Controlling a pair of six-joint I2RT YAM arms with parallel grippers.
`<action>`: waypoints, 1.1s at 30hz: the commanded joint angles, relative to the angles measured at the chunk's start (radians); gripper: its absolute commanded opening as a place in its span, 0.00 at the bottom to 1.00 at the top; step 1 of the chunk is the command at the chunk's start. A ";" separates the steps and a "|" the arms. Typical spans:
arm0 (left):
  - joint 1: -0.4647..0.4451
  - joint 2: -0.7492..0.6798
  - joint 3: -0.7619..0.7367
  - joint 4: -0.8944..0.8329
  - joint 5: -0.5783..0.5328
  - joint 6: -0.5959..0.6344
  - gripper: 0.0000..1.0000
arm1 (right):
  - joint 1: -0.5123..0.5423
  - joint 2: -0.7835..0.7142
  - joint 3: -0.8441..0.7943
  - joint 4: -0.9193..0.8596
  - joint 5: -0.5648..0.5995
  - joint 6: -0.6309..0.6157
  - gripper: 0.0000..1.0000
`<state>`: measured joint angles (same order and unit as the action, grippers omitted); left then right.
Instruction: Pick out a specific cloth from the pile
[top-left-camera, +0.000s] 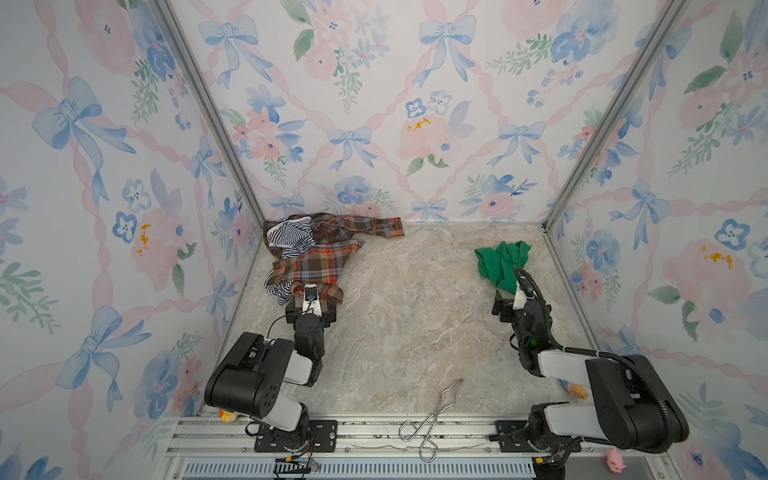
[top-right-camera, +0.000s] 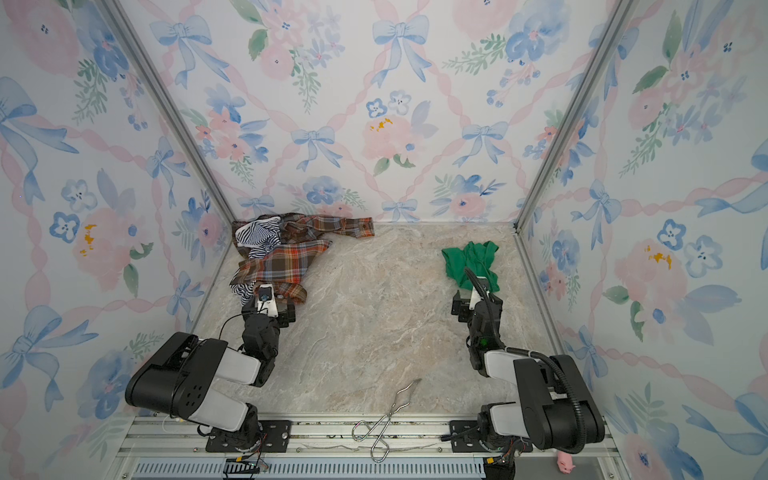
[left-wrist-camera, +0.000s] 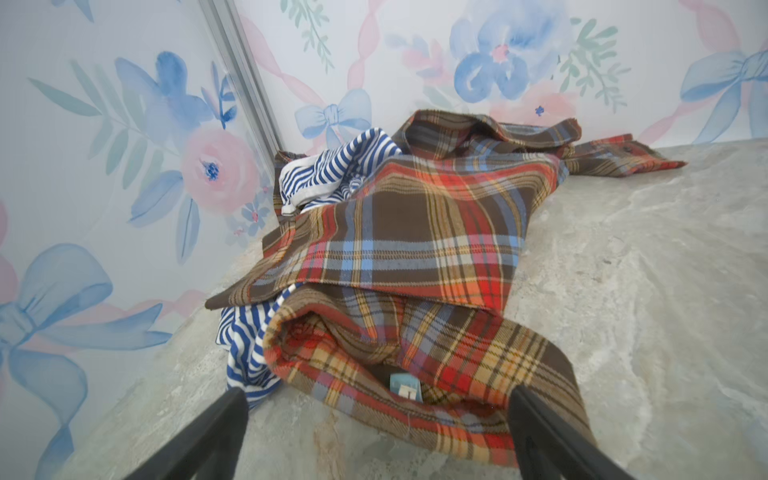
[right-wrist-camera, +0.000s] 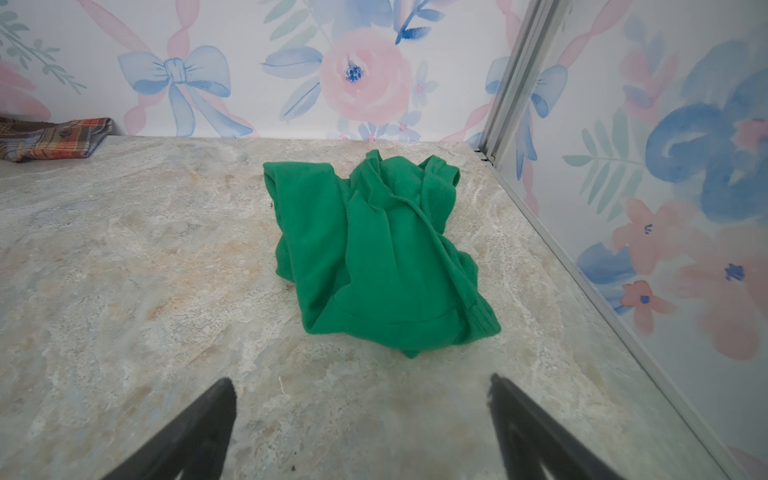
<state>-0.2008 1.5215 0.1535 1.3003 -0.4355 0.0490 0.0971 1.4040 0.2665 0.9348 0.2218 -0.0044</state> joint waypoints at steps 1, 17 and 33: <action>0.027 -0.005 0.010 0.049 -0.019 -0.024 0.98 | -0.040 0.115 -0.008 0.196 -0.085 0.007 0.97; 0.119 0.044 0.077 -0.066 0.124 -0.095 0.98 | -0.027 0.142 0.122 -0.022 -0.099 -0.019 0.97; 0.120 0.043 0.074 -0.066 0.125 -0.095 0.98 | -0.021 0.141 0.109 -0.001 -0.069 -0.016 0.97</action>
